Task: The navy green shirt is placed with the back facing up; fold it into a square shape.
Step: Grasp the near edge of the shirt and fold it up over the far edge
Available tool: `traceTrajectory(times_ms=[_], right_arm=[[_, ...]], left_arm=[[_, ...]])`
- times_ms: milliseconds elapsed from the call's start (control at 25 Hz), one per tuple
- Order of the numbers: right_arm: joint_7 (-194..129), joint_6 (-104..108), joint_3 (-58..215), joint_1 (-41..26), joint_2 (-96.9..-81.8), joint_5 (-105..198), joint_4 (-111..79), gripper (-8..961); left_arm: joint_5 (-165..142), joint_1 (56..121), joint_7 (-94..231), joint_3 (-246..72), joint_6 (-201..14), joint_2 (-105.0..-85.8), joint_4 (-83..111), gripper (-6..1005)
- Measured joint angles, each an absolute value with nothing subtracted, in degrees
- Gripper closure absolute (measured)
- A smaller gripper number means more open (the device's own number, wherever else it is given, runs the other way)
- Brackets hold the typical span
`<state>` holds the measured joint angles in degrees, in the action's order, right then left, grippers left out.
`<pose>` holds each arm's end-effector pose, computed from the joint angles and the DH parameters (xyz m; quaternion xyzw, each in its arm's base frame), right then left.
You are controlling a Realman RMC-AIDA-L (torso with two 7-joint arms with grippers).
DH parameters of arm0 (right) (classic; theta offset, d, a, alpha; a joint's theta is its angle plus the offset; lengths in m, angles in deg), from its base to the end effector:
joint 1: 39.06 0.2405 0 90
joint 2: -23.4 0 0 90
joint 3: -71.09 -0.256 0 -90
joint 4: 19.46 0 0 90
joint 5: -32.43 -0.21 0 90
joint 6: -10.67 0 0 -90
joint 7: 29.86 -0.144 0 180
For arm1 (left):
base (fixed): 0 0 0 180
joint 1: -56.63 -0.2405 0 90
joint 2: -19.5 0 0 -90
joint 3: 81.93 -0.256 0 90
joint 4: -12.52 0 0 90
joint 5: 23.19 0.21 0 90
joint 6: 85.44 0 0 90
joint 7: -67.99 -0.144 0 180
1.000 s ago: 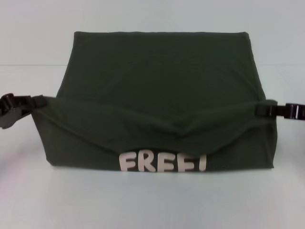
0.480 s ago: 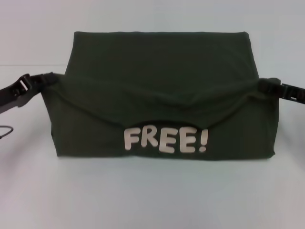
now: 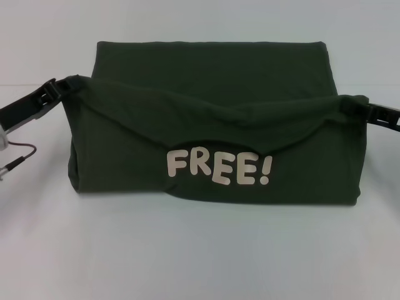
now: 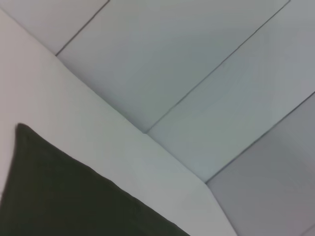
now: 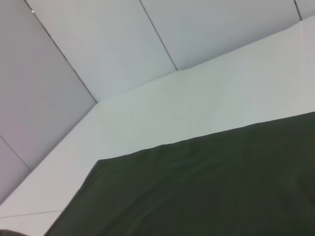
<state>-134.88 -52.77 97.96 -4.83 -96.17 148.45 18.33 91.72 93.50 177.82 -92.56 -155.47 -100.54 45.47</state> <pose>0.2990 0.3958 0.0404 -0.7716 0.4723 0.2799 0.3212 -0.2943 0.3930 0.0476 -0.6823 -0.5390 -0.4090 0.2770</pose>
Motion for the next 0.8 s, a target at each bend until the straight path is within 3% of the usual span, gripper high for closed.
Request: traceTrajectory(times_ms=[800], right_arm=[[-128.1,-40.0,99.3,-1.2,-96.53,147.6,12.0,881]], left_arm=[[86.5,97.3,164.7,-95.0,-140.2,-103.78,43.5,858]])
